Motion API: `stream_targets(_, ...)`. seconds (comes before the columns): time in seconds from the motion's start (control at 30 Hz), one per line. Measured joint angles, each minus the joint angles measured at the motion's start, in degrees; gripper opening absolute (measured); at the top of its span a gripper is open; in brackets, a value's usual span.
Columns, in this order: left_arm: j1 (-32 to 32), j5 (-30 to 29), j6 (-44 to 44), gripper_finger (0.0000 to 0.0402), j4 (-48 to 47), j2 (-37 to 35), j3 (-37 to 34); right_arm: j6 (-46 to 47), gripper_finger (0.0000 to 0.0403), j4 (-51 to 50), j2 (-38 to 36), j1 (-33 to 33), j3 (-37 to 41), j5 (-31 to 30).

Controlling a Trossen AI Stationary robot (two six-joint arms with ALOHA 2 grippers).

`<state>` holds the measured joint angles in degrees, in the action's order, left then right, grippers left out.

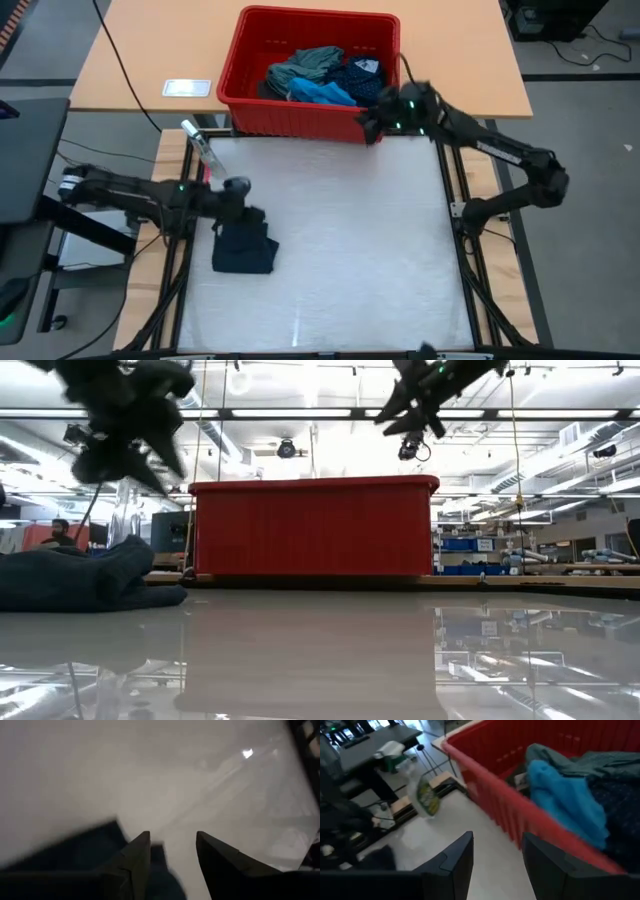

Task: Fold laundry
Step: Fold the light blue shorts

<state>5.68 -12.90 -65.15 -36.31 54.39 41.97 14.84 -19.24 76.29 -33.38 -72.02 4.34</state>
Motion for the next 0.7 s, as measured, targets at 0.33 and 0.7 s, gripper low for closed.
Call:
stream_targets(0.33,-23.54,-6.52,35.66,0.0165,3.49,1.22,14.66,-4.36,0.0174,-8.87,17.69,-11.48,-19.12,10.49)
stream_targets(0.7,-49.81,15.24,48.56,0.0146,13.93,11.26,23.97,-4.88,0.0174,-12.33,21.1,-14.06,-23.44,10.36)
